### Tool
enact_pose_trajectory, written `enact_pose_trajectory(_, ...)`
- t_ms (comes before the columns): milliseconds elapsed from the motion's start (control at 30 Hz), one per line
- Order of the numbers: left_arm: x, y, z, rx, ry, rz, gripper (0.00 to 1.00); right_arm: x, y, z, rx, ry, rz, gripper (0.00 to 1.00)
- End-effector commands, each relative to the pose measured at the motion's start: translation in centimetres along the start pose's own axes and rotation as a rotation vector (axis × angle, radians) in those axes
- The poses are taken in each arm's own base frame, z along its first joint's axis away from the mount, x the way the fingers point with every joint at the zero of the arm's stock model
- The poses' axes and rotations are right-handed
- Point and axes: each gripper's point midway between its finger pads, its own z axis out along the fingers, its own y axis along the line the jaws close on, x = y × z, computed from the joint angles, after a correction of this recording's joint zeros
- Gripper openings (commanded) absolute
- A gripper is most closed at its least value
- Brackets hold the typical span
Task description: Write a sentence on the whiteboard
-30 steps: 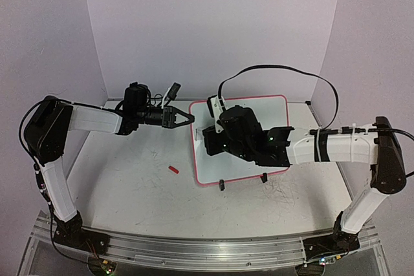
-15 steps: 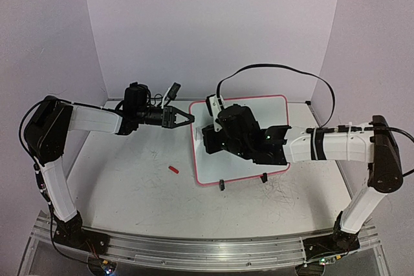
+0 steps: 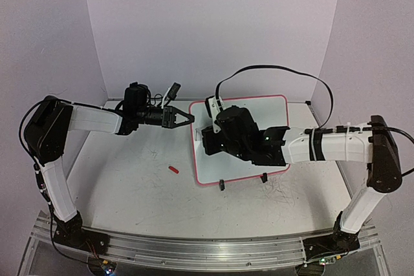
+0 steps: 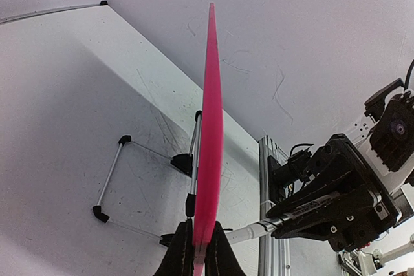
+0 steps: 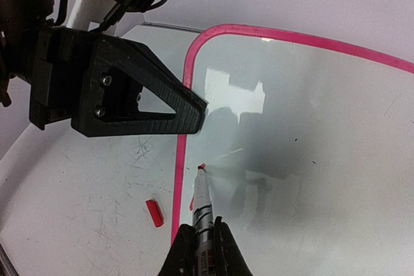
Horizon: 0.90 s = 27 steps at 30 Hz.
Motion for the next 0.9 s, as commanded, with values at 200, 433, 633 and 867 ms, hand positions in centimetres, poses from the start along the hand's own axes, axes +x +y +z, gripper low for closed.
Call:
enact_pose_trajectory(200, -1.2, -2.6, -0.3, 0.051, -0.010, 0.039, 0.00, 0.7, -1.4, 0.0, 0.061, 0.006, 0.025, 0.00)
enact_pose_trajectory(433, -1.2, -2.6, -0.3, 0.052, -0.010, 0.041, 0.00, 1.6, -1.8, -0.3, 0.065, 0.029, 0.034, 0.00)
enact_pose_trajectory(633, -1.2, -2.6, -0.4, 0.052, -0.011, 0.040, 0.00, 2.3, -2.1, -0.7, 0.065, 0.044, 0.047, 0.00)
enact_pose_trajectory(867, -1.2, -2.7, -0.4, 0.052, -0.011, 0.041, 0.00, 3.2, -2.3, -1.1, 0.062, 0.065, 0.061, 0.00)
